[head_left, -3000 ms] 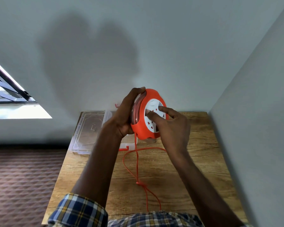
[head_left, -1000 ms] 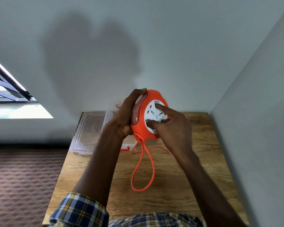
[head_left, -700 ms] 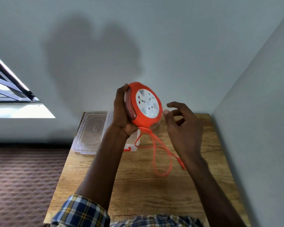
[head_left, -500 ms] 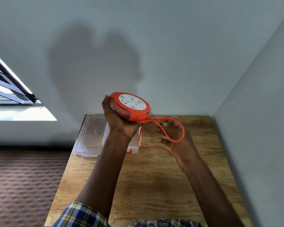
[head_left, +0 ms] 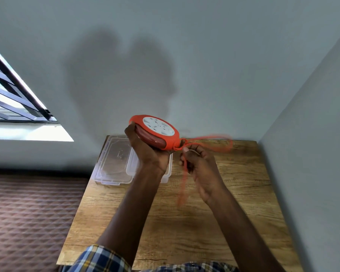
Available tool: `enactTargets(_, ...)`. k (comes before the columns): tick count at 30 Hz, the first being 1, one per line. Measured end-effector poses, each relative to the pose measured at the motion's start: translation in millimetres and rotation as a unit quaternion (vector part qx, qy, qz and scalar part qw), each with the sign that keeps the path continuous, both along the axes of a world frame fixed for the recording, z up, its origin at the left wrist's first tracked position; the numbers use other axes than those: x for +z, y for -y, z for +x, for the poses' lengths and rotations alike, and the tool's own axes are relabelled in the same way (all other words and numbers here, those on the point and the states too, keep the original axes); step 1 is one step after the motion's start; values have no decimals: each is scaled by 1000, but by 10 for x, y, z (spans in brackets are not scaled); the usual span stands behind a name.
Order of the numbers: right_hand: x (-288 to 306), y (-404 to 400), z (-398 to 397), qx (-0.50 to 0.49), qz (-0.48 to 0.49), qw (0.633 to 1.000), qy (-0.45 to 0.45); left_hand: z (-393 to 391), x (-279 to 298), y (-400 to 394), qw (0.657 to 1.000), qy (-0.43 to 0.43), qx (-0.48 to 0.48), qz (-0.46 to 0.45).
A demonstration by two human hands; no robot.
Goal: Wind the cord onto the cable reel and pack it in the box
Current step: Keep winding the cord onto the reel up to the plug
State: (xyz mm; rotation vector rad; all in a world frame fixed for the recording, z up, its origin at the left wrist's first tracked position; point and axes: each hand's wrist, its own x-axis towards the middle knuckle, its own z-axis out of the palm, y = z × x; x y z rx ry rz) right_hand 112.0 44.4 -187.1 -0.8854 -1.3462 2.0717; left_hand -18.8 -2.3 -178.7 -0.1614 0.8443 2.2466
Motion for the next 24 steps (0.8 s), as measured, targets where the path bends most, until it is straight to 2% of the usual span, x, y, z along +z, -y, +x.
enactTargets(2, -3, -67, 20, 48, -66, 995, -53, -15, 7, -13, 1000, 4, -3, -3)
enactTargets(4, -25, -136, 41, 84, -82, 992, -53, -49, 12, -22, 1000, 11, 1, 2)
enactTargets(5, -41, -170, 59, 88, -46, 995, -25, -70, 13, -19, 1000, 14, 6, 7)
enactTargets(7, -81, -267, 126, 68, 131, 985, 86, -135, -1, -11, 1000, 18, 14, 21)
enactTargets(9, -129, -388, 238, 16, 335, 918, 214, -216, -15, 10, 998, 36, 7, 41)
enactTargets(10, -166, -461, 309, -17, 392, 880, 268, -256, -23, 20, 998, 46, 3, 50)
enactTargets(11, -200, -531, 385, -48, 411, 856, 311, -296, -33, 33, 997, 52, 5, 56)
enactTargets(13, -247, -640, 510, -62, 395, 847, 350, -343, -65, 46, 997, 53, 17, 57)
enactTargets(16, -236, -594, 492, 35, 366, 884, 289, -307, -97, 42, 997, 58, 13, 56)
enactTargets(19, -107, -377, 330, 105, 304, 939, 122, -230, -103, 3, 998, 56, 16, 37)
enactTargets(21, -57, -282, 214, 138, 318, 935, 78, -183, -103, -23, 998, 48, 30, 22)
enactTargets(24, -47, -203, 122, 151, 392, 904, 79, -133, -94, -36, 999, 38, 24, 4)
